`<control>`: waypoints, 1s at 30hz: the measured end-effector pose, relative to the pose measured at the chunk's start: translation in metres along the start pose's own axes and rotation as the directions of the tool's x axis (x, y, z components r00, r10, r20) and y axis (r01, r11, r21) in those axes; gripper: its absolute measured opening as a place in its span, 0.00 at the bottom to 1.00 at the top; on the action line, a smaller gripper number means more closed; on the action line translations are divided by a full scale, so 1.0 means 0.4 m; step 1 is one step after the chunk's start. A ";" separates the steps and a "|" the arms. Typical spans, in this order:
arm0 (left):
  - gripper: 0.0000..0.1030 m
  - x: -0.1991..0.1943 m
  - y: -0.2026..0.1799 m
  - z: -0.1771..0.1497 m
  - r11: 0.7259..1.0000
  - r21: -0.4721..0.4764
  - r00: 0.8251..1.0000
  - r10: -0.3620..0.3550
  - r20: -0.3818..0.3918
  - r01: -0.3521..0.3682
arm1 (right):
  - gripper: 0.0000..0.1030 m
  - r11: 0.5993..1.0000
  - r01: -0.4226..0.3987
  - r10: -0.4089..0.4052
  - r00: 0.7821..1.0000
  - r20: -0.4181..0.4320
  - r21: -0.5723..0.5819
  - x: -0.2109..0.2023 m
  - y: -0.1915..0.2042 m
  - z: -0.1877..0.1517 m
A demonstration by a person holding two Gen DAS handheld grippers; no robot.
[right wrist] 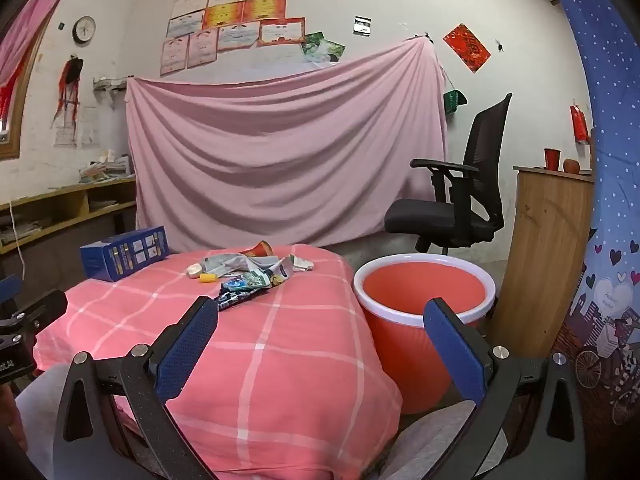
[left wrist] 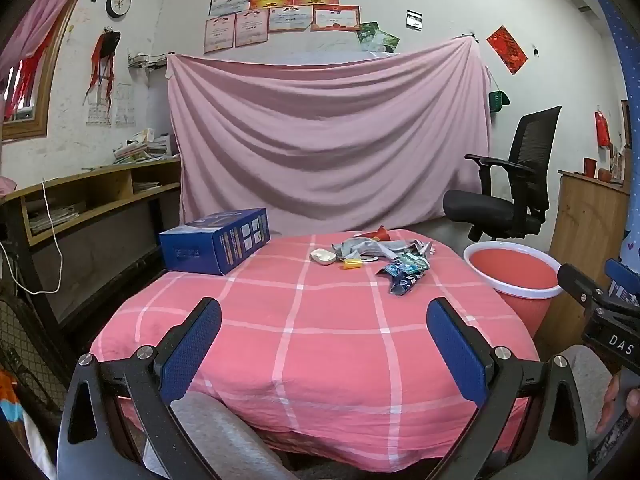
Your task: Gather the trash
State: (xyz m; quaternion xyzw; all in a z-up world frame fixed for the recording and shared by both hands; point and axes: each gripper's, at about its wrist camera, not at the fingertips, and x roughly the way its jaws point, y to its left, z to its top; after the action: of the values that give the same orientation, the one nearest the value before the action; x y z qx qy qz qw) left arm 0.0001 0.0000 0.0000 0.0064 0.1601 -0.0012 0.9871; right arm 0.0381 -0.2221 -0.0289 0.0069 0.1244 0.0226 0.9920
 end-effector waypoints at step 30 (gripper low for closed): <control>0.98 0.000 0.001 0.000 1.000 -0.004 1.000 0.000 0.002 0.000 | 1.00 1.000 0.000 0.000 1.000 0.003 -0.003 -0.003 0.002 -0.001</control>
State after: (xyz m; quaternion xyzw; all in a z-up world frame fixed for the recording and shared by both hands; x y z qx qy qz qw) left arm 0.0000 0.0002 0.0000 0.0044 0.1590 -0.0007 0.9873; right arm 0.0367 -0.2215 -0.0290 0.0054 0.1227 0.0226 0.9922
